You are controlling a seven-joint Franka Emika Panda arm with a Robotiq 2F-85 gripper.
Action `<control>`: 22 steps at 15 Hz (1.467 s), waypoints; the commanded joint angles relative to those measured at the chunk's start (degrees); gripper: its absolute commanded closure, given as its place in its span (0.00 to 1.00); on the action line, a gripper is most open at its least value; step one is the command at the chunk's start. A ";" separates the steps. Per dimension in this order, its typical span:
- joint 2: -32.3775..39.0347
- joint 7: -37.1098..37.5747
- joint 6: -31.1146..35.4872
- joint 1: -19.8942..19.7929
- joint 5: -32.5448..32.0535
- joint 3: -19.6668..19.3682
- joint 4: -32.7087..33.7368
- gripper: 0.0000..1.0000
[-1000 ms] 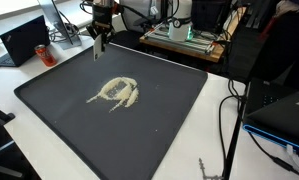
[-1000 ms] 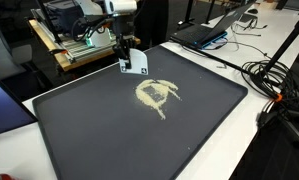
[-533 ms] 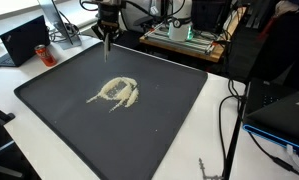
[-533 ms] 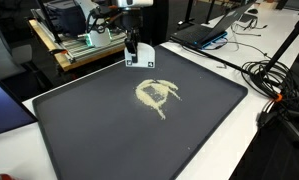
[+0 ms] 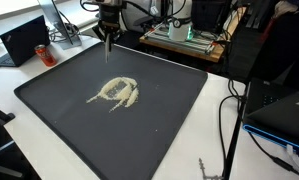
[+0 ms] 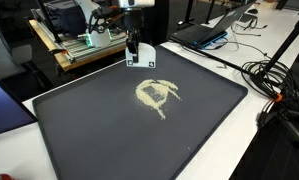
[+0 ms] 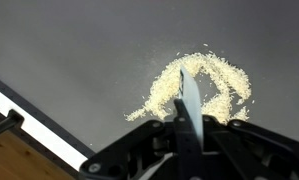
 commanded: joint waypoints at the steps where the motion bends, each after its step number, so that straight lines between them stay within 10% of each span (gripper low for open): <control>1: 1.20 -7.94 -2.92 -1.52 4.59 1.78 2.57 0.99; 6: 5.23 -22.06 -12.19 -2.67 14.48 3.14 10.35 0.99; 22: 25.93 -26.04 -13.89 -6.40 11.11 5.98 24.69 0.99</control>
